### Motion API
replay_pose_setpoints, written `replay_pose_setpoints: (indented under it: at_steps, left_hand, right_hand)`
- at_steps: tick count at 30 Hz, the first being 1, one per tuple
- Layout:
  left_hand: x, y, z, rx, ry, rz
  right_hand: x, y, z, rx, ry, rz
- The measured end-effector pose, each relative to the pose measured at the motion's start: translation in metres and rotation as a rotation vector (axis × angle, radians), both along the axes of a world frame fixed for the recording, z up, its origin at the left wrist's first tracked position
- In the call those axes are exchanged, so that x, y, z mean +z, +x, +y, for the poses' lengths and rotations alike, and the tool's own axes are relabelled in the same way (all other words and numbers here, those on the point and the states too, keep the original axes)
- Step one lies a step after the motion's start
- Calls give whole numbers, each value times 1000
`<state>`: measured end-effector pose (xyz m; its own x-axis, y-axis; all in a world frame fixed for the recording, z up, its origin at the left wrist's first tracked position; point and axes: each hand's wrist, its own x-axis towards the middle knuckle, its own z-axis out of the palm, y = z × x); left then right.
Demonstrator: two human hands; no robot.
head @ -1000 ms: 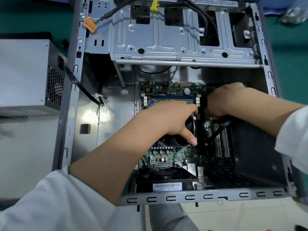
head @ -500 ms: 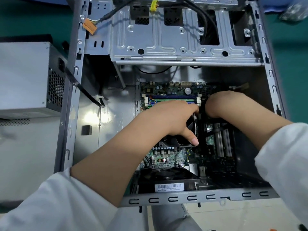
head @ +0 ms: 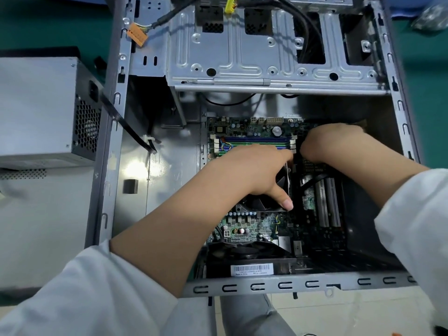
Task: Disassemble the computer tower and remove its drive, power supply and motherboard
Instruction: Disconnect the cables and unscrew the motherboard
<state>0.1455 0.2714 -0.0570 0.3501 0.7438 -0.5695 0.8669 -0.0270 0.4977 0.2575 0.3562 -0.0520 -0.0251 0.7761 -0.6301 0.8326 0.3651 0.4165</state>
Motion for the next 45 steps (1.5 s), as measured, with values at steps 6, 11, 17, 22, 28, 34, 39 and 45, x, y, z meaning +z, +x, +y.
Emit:
replay_pose_setpoints:
  at_steps: [6,11,17,22,28,34,39,45]
  left_hand:
    - [-1,1,0,2,-1,8]
    - [1,-1,-1,18,-11,-3]
    - [2,-1,-2,23,-7,-11]
    - [2,0,-3,22,13,-3]
    - [2,0,-1,9,18,12]
    - [3,0,-2,27,4,-6]
    - [2,0,-3,23,3,-9]
    - [2,0,-2,11,18,16]
  right_hand:
    - [-6,-8,-3,52,25,-21]
    - [-8,9,3,-150,-65,184]
    - [0,9,6,-216,-68,253]
    - [2,7,1,-143,10,178]
    - [3,-7,-6,-9,82,61]
    - [3,7,-4,-216,6,201]
    - [8,4,0,-281,-51,213]
    - [4,3,-7,-110,79,142]
